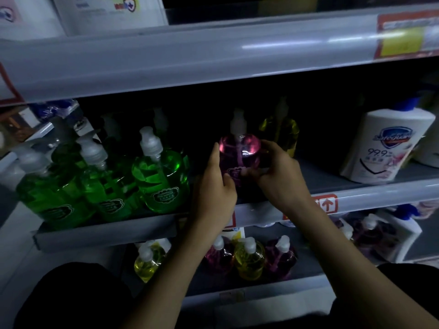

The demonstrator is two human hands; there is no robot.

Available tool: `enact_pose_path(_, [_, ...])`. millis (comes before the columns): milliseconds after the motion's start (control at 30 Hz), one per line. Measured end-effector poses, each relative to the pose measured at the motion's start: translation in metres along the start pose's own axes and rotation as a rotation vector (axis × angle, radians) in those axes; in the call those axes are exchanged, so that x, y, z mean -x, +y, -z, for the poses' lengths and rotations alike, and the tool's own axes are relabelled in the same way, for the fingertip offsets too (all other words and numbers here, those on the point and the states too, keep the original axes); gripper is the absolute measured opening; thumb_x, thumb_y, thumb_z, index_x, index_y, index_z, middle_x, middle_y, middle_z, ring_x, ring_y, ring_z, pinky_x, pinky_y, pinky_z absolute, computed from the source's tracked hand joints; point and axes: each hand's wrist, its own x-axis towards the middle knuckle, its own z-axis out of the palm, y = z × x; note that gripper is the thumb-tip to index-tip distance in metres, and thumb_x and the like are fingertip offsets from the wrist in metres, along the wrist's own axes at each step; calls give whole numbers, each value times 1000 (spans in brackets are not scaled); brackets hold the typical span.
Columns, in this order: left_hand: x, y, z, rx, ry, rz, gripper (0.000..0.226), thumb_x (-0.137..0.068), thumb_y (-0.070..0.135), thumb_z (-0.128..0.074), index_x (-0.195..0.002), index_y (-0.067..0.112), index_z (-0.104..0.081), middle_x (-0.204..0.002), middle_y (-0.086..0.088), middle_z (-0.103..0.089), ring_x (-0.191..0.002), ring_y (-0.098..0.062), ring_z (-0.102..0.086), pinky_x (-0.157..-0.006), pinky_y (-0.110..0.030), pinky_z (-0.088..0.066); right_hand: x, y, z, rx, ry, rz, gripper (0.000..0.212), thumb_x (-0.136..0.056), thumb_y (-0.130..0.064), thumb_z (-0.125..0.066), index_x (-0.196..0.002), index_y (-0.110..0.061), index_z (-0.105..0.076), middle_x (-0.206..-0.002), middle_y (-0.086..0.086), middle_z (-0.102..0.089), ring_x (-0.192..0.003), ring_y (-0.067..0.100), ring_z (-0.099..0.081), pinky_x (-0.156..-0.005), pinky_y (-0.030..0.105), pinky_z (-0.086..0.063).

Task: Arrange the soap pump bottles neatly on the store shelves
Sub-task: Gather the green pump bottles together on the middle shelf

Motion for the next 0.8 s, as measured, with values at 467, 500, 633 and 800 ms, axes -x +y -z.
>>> enact_pose_path(467, [34,-5,33,-188,78,0,65,-97,21,-45,-151,35,-13,-99,-4,-64,-57,-8,-55,-48,-20,-40,13,-22,-8,-44,-173,110,62,-82,-19,-74,-137,-26,-47,-105,-19,-62,-89,-7,-58,-79,7,-46])
enact_pose_path(500, [37,-3,35,-237,71,10,66,-97,23,-46,-152,32,-10,-96,-7,-62,-59,-8,-54,-49,-19,-40,13,-22,-8,-48,-189,119,61,-82,-17,-73,-137,-26,-47,-105,-19,-61,-86,-13,-56,-76,1,-44])
enact_pose_path(633, [45,6,44,-571,55,-91,70,-98,27,-44,-153,17,-2,-129,-4,-45,-81,-8,-53,-65,-21,-48,13,-24,-11,-47,-229,130,62,-83,-14,-72,-138,-25,-45,-105,-21,-58,-83,-25,-50,-71,-7,-37])
enact_pose_path(800, [49,11,52,-616,36,-104,66,-98,25,-43,-153,16,-7,-138,-5,-41,-85,-12,-55,-62,-18,-39,14,-25,-17,1,-224,161,66,-82,-24,-73,-141,-24,-41,-121,-9,-65,-109,6,-60,-83,13,-46])
